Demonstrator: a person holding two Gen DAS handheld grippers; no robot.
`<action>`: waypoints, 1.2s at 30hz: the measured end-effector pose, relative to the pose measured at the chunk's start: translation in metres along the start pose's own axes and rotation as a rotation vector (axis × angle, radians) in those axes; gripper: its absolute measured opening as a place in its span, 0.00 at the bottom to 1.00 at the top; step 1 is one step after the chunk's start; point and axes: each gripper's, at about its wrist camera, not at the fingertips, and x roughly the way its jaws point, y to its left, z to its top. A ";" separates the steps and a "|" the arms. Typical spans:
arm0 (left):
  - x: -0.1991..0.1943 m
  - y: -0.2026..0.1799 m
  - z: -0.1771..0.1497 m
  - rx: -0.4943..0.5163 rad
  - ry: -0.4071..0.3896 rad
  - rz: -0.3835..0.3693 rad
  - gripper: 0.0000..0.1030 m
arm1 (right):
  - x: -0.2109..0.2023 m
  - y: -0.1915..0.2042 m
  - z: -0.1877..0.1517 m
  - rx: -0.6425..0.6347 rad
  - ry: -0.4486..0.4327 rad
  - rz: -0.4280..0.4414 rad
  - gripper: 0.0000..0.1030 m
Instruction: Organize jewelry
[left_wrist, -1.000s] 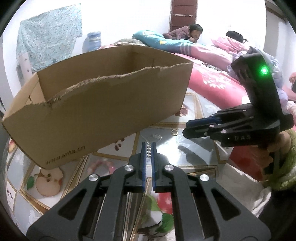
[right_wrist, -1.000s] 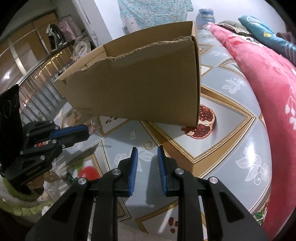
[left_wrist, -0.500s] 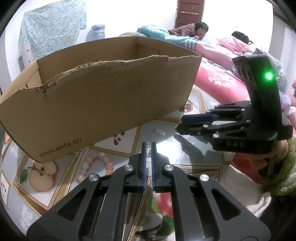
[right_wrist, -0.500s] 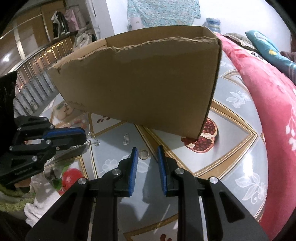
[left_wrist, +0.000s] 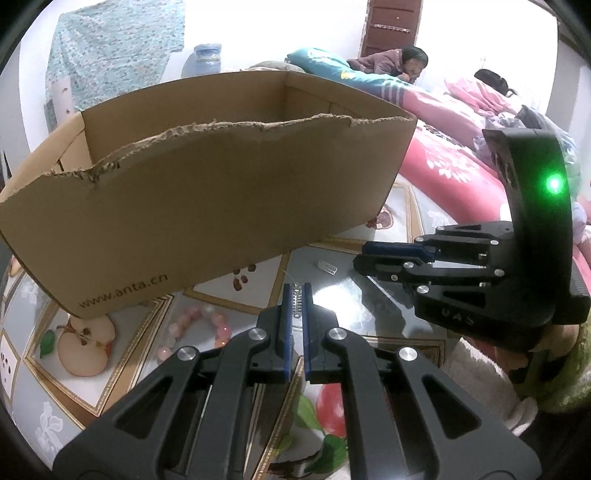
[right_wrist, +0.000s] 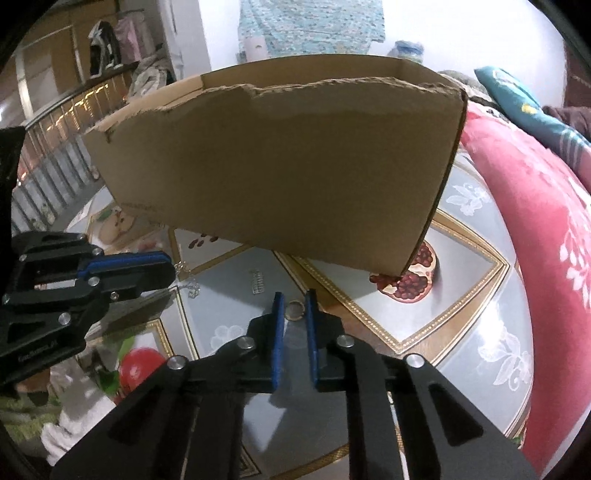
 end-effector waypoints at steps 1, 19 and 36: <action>0.000 0.000 0.000 -0.002 0.000 0.001 0.04 | 0.000 0.000 0.000 0.001 -0.002 -0.001 0.10; -0.004 0.002 0.007 -0.021 0.046 0.083 0.04 | -0.006 -0.011 0.002 0.070 -0.013 0.044 0.10; -0.035 -0.024 0.015 0.069 0.026 0.204 0.04 | -0.041 -0.006 0.010 0.059 -0.113 0.080 0.10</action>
